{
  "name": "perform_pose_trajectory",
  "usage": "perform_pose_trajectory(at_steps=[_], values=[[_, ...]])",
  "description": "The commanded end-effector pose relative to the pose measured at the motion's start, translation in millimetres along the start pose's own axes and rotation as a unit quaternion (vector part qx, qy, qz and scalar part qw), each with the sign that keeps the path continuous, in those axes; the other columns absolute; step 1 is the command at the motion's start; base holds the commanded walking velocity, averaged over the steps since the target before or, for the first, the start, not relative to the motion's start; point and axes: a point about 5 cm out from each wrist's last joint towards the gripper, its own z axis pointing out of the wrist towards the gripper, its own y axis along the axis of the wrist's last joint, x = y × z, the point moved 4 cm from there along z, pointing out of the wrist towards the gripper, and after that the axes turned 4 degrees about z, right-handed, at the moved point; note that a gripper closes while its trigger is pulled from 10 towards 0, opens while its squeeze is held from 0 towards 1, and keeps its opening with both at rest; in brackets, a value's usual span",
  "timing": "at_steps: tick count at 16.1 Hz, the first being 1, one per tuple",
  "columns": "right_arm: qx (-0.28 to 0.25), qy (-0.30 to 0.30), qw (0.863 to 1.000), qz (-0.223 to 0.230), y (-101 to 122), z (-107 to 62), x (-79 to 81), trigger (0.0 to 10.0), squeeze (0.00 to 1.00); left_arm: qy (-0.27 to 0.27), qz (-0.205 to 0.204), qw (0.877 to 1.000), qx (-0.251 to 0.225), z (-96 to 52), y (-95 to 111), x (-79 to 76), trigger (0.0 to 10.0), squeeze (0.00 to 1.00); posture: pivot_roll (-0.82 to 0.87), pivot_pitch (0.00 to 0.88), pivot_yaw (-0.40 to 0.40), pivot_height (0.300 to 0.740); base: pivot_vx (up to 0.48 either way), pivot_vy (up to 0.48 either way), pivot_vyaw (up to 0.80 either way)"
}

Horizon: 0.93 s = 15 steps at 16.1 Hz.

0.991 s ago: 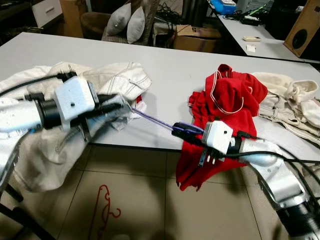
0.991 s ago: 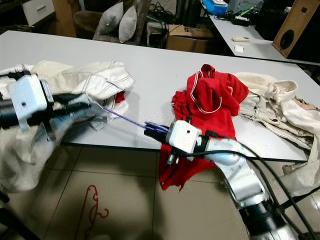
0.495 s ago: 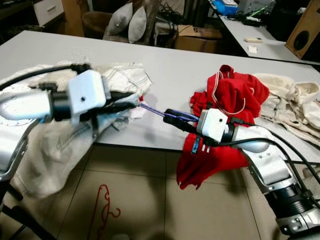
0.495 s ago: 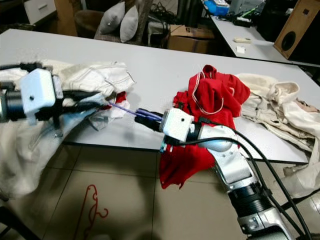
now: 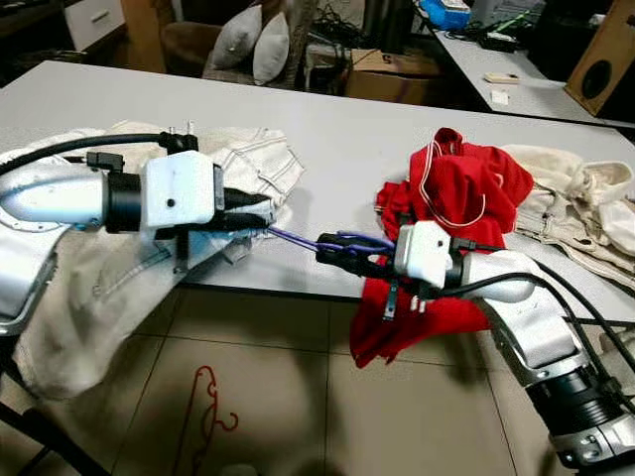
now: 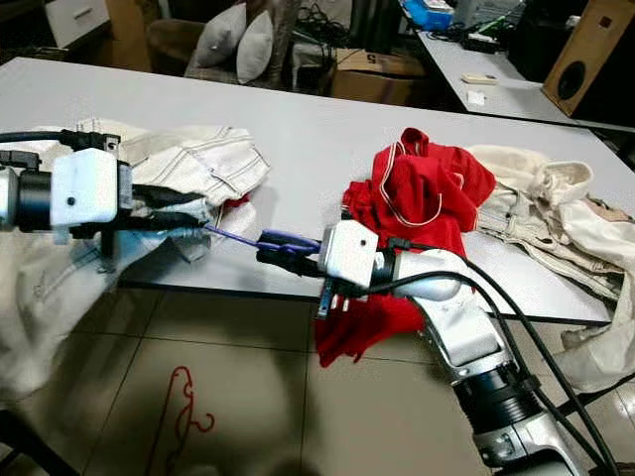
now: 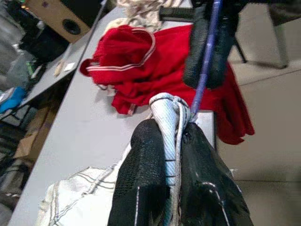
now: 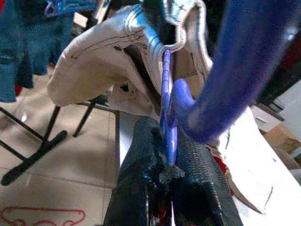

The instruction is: Hang hanger

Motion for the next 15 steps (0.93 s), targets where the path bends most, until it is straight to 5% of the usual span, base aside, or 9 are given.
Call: perform_pose_trajectory(at_steps=[1, 4, 6, 7, 15], values=[[-0.048, 0.003, 0.998, -0.044, 29.8, 0.0, -11.5, 10.0, 0.0, -0.032, -0.015, 0.999, -0.007, 3.6, 3.4, -6.5, 10.0, 0.0, 0.24, 0.0, -0.089, 0.74, 0.0, 0.0, 0.0], [-0.043, 0.004, 0.998, -0.048, 30.0, 0.1, -15.2, 10.0, 0.0, -0.03, -0.019, 0.999, -0.009, 3.5, 3.3, -6.7, 10.0, 0.0, 0.24, 0.0, -0.096, 0.74, 0.0, 0.0, 0.0], [-0.025, 0.002, 0.998, -0.052, 24.6, 1.9, -20.0, 10.0, 0.0, -0.014, -0.032, 0.998, -0.055, 6.4, 19.0, -0.2, 10.0, 0.0, 0.24, 0.0, -0.106, 0.74, 0.0, 0.0, 0.0], [-0.022, 0.003, 0.998, -0.052, 22.8, 6.3, -21.3, 10.0, 0.0, -0.005, -0.037, 0.997, -0.074, 7.5, 26.6, 6.1, 10.0, 1.0, 0.24, 0.0, -0.108, 0.74, 0.0, 0.0, 0.0], [-0.06, 0.001, 0.997, -0.05, 36.5, 16.1, -28.7, 10.0, 0.0, -0.01, -0.009, 1.0, -0.014, 11.0, 8.7, 4.1, 10.0, 1.0, 0.24, 0.0, -0.116, 0.74, 0.0, 0.0, 0.0]])
